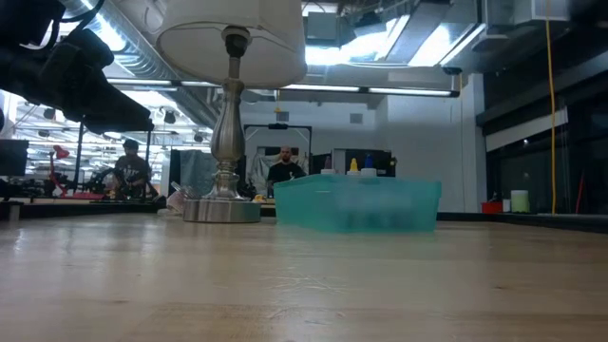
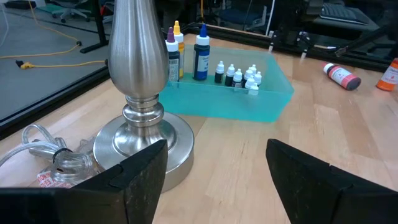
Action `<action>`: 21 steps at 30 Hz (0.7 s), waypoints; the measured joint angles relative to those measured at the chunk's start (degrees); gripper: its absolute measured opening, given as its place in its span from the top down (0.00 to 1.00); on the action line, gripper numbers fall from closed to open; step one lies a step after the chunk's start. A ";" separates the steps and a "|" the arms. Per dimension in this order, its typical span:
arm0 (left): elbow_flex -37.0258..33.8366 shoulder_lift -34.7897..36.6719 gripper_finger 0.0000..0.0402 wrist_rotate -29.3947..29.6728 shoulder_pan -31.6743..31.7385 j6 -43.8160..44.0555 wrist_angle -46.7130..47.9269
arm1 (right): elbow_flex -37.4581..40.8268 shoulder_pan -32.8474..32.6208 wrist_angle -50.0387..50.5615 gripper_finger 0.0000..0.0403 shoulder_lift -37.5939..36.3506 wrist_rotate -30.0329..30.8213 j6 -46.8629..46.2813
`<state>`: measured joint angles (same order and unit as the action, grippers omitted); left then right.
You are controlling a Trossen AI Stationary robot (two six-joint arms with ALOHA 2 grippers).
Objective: Pick & Place food coloring
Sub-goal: Put the small green food coloring bottle into the green bin
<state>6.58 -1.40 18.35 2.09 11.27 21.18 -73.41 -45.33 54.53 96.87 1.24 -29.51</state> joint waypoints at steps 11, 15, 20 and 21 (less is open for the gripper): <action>0.01 0.01 0.33 0.00 0.00 0.00 -0.01 | 0.02 -3.71 -6.26 0.14 7.18 -0.99 -5.09; 0.01 0.00 0.33 -0.02 0.02 0.00 -0.01 | 0.02 -3.71 -8.18 0.14 9.78 -0.97 -5.21; 0.00 -0.01 0.33 0.00 0.02 0.00 -0.01 | 0.02 -3.73 -9.55 0.14 11.63 -0.92 -4.77; -0.01 -0.01 0.33 0.00 0.00 0.00 -0.01 | 0.02 -3.73 -9.81 0.14 11.91 -0.94 -4.75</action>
<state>6.58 -1.41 18.35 2.09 11.27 21.17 -73.38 -49.06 44.73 108.77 0.30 -34.26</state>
